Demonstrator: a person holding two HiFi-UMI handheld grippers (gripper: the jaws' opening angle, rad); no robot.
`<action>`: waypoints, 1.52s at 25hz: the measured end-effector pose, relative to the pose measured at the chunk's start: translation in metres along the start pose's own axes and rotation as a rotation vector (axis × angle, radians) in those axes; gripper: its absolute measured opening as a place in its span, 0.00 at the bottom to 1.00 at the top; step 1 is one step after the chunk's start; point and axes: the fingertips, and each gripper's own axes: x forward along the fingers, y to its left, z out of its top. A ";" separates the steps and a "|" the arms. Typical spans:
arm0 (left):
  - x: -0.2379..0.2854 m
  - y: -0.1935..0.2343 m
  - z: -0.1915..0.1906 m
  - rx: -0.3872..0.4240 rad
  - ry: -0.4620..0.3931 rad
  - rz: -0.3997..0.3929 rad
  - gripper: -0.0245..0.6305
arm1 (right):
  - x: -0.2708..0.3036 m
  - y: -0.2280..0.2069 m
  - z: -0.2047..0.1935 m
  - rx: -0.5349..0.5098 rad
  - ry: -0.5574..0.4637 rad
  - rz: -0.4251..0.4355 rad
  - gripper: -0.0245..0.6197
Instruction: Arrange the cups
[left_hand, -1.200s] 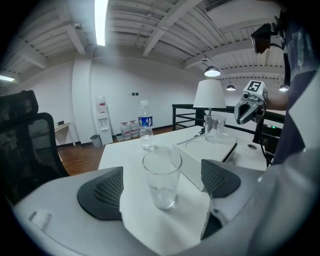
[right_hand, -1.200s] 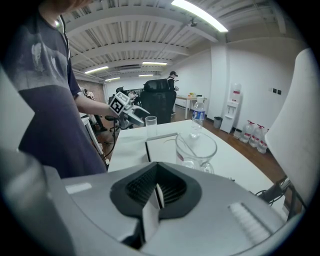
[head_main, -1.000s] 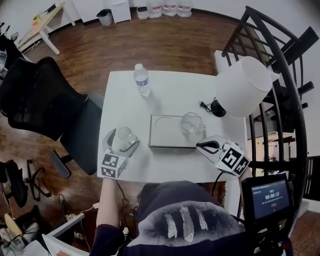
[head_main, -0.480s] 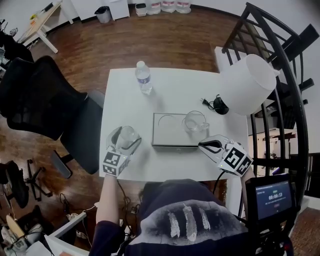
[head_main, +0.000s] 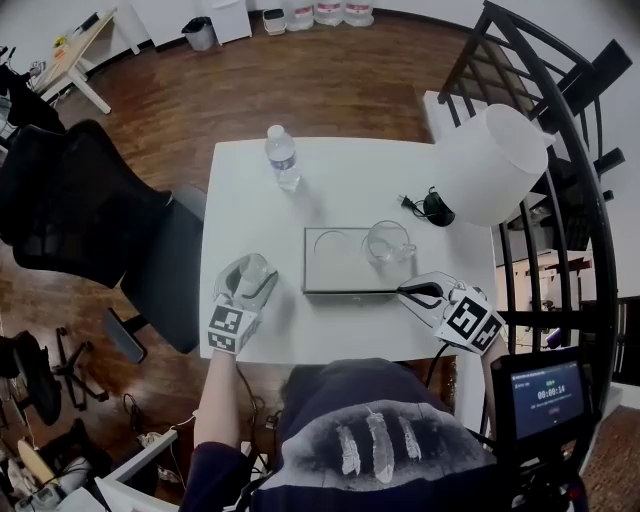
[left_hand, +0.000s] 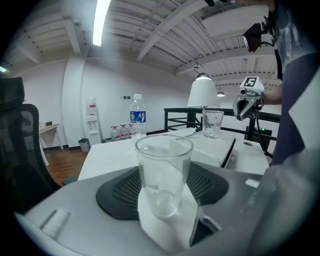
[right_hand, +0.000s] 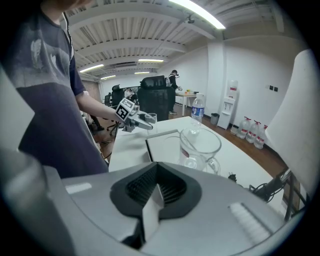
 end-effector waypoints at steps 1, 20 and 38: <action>0.000 0.000 0.000 -0.001 0.002 -0.001 0.46 | -0.001 0.000 -0.001 0.003 0.000 -0.002 0.04; -0.010 -0.009 0.021 -0.016 -0.024 -0.031 0.46 | -0.010 0.001 -0.008 0.014 -0.006 -0.015 0.04; 0.003 -0.055 0.165 0.192 -0.150 -0.268 0.46 | -0.014 -0.005 -0.011 0.025 -0.043 -0.033 0.04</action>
